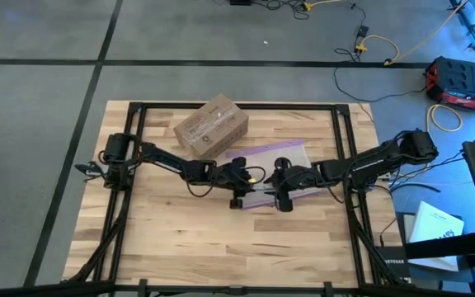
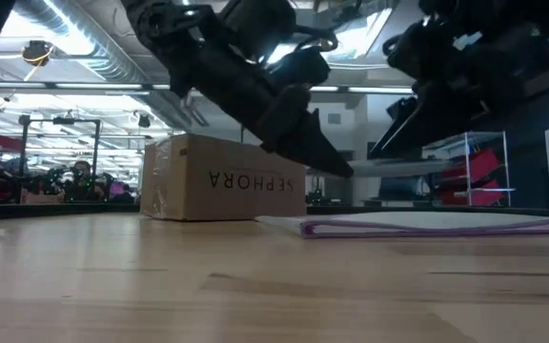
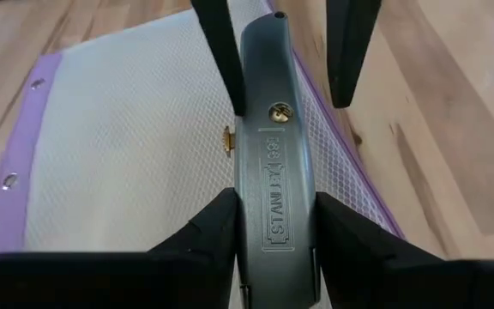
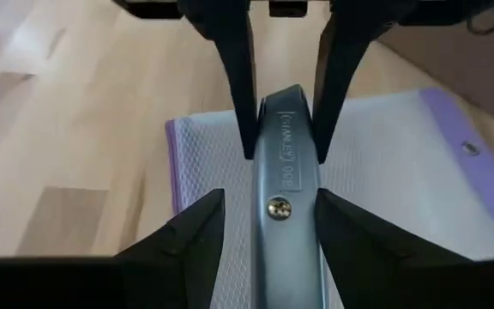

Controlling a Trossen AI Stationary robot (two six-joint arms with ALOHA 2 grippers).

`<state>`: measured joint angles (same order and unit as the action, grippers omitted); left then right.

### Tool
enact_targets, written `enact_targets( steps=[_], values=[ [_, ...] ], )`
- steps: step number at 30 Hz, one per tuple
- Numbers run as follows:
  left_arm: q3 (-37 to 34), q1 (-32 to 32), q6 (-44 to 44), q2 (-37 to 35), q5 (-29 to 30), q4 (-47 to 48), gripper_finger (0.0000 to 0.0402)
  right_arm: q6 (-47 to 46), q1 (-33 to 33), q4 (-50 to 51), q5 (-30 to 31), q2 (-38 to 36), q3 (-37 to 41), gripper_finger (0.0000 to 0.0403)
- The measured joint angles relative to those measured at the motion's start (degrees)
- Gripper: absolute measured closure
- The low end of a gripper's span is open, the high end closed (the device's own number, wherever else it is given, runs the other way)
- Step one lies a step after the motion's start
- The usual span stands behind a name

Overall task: Unpack boxes
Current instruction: Open the cutter

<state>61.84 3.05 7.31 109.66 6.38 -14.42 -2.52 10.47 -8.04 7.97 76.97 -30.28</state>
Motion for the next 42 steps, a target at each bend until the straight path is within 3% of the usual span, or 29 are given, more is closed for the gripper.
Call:
enact_targets(
  steps=[6, 14, 18, 42],
  values=[
    [0.04, -0.11, 0.88, -0.94, 0.71, 2.36, 0.0292, 0.02, 4.91, 0.75, 12.47, 0.02, 0.07, 0.0233],
    [0.07, -0.09, 0.81, -0.94, 0.67, 1.92, 0.0292, -1.44, 6.44, 2.33, 15.05, 0.02, 0.07, 0.0233],
    [0.07, -0.04, 0.69, -0.94, 0.89, 1.51, 0.0292, -2.89, 6.42, 4.25, 19.37, 0.09, 0.09, 0.0233],
    [0.09, -0.02, 1.05, -0.94, 0.56, -0.21, 0.0292, -3.74, 6.40, 4.78, 17.94, 0.09, 0.09, 0.0233]
  ],
)
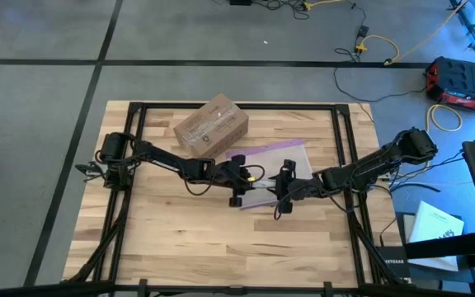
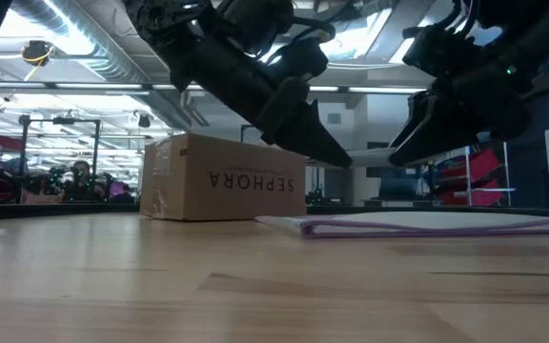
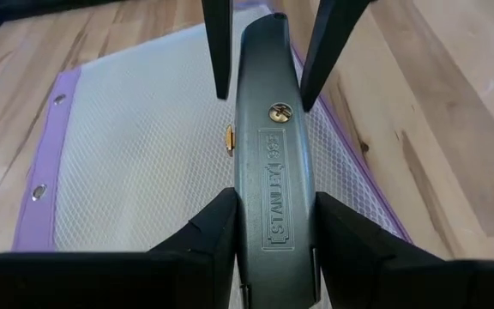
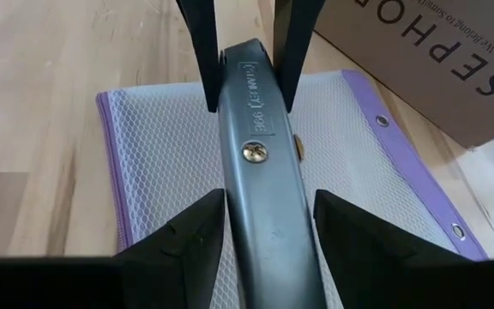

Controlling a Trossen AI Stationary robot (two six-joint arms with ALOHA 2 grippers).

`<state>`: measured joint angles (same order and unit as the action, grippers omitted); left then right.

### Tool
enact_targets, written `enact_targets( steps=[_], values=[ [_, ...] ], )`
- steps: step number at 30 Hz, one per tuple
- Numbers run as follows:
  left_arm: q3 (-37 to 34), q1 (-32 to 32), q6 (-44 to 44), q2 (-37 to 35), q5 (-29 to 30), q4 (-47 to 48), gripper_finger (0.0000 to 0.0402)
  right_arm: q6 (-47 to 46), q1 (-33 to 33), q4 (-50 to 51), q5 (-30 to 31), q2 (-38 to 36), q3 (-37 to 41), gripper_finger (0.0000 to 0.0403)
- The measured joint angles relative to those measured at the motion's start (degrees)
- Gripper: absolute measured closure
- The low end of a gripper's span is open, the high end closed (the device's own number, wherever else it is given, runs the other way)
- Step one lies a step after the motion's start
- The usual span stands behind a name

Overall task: Unpack boxes
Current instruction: Open the cutter

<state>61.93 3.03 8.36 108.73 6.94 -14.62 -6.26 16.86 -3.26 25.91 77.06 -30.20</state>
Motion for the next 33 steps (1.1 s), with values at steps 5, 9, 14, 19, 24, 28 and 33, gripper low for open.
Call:
enact_targets(
  steps=[5, 9, 14, 19, 24, 28, 33],
  values=[
    [0.00, 0.00, 0.00, 0.00, 0.00, -0.27, 0.0292, 0.00, 0.00, -0.18, 0.01, 0.00, 0.00, 0.0233],
    [0.00, -0.02, 0.02, 0.00, 0.00, -0.27, 0.0292, 0.00, 0.00, -0.15, 0.01, 0.00, 0.00, 0.0233],
    [0.00, -0.02, 0.08, 0.00, -0.06, -0.32, 0.0292, -0.02, 0.00, -0.08, -0.08, 0.00, 0.00, 0.0261],
    [0.00, 0.00, 0.29, 0.00, -0.61, 0.24, 0.0292, -0.39, 0.00, -0.02, -1.70, 0.00, 0.00, 0.0290],
    [0.00, -0.02, 0.61, 0.00, -0.57, 0.36, 0.0292, -0.58, 0.00, -0.03, -1.69, 0.00, 0.00, 0.0290],
    [0.00, -0.09, 0.84, 0.00, -0.27, 0.28, 0.0266, -0.90, 0.00, -0.09, -1.61, 0.00, 0.00, 0.0290],
    [0.00, -0.15, 0.63, 0.00, 0.57, -0.89, 0.0184, -1.12, -0.02, 0.13, -1.28, -0.02, -0.95, 0.0290]
  ],
)
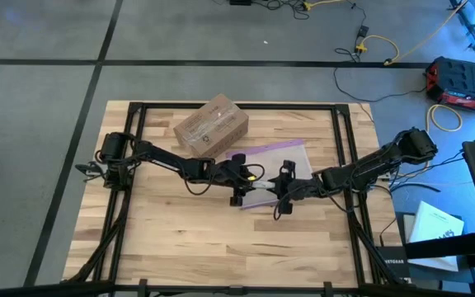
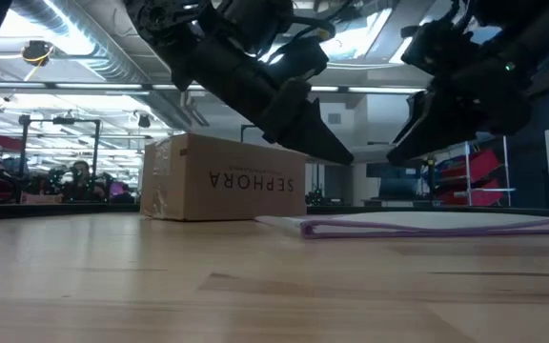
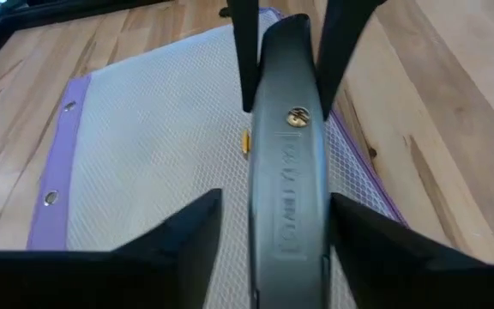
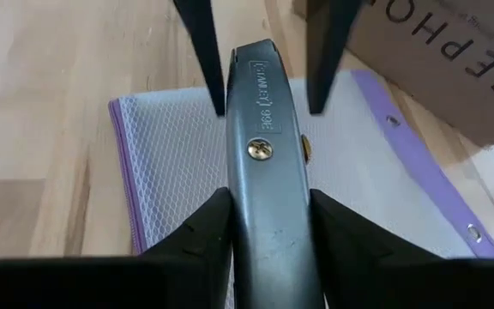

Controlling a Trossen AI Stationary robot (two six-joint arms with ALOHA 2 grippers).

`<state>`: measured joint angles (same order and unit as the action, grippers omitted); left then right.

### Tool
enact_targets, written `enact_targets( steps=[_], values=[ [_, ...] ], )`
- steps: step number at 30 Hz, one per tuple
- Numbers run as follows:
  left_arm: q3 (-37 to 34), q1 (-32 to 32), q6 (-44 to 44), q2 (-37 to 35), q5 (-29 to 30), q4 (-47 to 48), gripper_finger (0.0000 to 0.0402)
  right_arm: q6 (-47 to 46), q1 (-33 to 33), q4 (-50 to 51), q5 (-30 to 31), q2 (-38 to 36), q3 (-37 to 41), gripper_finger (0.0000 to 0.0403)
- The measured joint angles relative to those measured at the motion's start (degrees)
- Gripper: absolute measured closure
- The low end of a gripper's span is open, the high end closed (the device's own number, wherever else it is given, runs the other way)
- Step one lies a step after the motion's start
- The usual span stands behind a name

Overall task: Unpack boxes
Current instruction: Open the cutter

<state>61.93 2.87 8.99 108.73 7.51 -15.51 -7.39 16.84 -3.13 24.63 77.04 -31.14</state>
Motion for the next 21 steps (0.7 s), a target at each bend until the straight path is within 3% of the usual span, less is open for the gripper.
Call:
enact_targets(
  steps=[7, 21],
  values=[
    [0.00, 0.02, 0.07, 0.00, -0.32, -2.89, 0.0140, 2.89, 0.00, 0.58, 1.36, -0.01, -1.30, 0.0290],
    [0.00, 0.50, 0.94, 0.00, -0.94, -7.47, 0.0151, 7.70, 0.02, 2.56, 1.74, -0.01, -1.90, 0.0290]
  ],
)
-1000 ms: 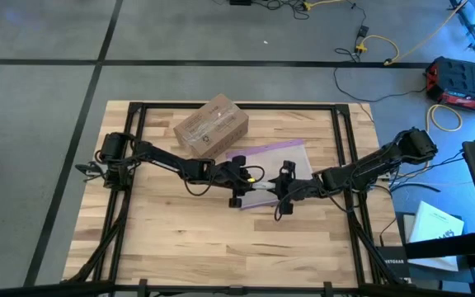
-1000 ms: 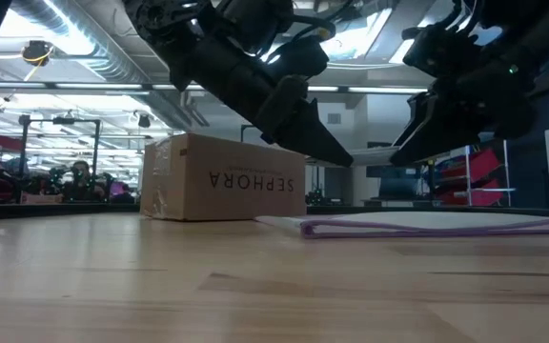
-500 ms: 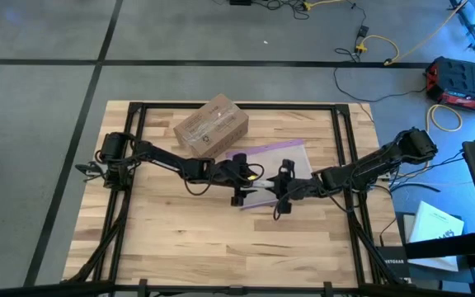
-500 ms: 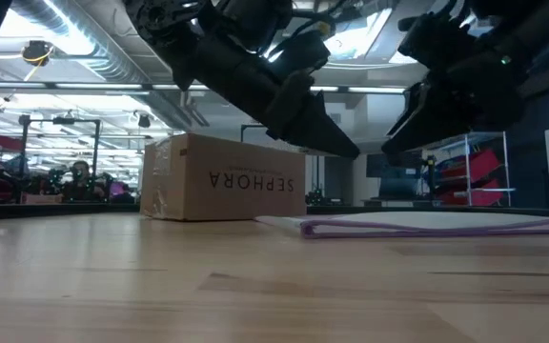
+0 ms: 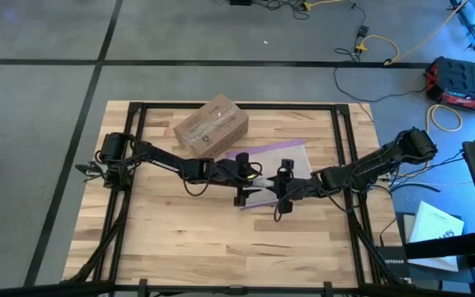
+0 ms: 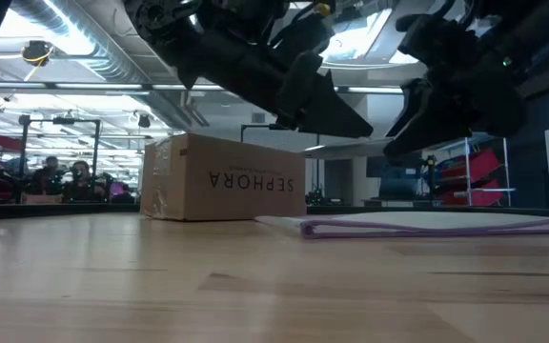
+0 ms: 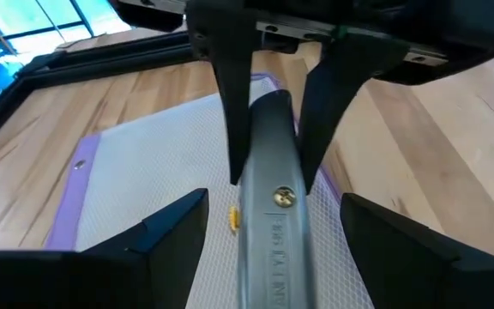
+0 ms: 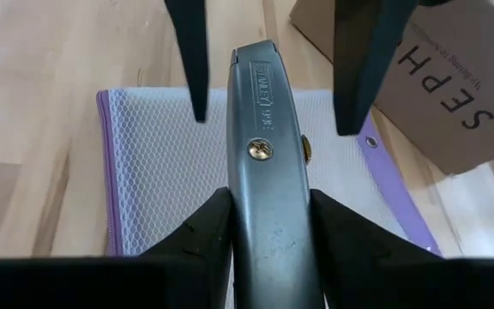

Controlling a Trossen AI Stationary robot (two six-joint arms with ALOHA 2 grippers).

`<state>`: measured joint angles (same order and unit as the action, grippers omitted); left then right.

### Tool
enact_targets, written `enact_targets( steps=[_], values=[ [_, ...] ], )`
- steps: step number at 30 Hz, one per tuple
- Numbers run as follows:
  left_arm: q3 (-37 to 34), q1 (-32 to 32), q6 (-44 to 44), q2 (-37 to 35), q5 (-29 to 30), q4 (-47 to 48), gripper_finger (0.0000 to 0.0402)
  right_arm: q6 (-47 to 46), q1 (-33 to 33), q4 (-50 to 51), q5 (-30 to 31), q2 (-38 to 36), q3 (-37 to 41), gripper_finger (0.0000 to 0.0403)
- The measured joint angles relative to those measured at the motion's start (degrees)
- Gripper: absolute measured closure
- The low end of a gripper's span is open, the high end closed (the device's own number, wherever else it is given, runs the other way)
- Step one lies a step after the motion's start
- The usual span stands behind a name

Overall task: Unpack boxes
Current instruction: Open the cutter

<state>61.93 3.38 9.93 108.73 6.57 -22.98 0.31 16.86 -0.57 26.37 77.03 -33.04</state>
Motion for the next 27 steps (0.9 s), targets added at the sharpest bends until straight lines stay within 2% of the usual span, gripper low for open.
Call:
enact_targets(
  steps=[9, 27],
  values=[
    [0.00, 0.00, 2.10, 0.02, -0.02, 1.59, 0.0151, 1.52, 0.00, -2.96, -0.89, 0.00, -0.04, 0.0290],
    [0.00, -0.11, 2.11, 0.02, 0.00, 1.33, 0.0151, 1.53, 0.00, -2.84, -0.41, 0.00, -0.04, 0.0290]
  ],
)
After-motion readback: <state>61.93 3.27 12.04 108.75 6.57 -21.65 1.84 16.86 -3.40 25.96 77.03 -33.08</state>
